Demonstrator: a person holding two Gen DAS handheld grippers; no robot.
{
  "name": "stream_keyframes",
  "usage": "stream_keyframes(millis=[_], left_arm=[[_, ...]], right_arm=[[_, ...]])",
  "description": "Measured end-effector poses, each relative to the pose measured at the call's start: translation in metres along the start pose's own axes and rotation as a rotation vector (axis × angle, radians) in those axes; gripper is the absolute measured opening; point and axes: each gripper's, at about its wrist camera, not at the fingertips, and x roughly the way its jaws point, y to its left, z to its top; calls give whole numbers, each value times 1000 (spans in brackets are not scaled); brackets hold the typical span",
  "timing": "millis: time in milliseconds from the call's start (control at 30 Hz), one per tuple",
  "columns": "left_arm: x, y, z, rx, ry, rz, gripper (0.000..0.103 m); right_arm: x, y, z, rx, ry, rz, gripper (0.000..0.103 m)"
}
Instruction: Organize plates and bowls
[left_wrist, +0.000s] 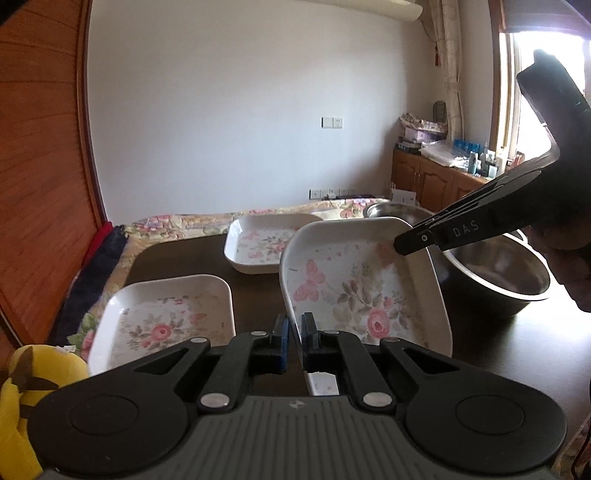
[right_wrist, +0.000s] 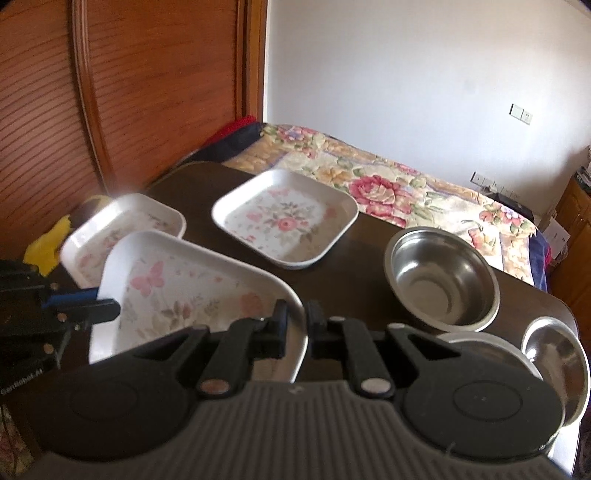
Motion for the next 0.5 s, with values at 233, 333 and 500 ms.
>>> stream_keyframes(millis=[233,333,500], left_arm=[[-39,-9,-7,-2,-36,2,36],[-50,-13,-13,-4,-36,-1,36],[-61,-14,-27,-17,-20,-7,36]], right_arm=[[-36,13,-7,-4,-55,9,12],[-50,19,-13,-10,-67,14,12],[-59,26,-27,-13,-59,29,12]])
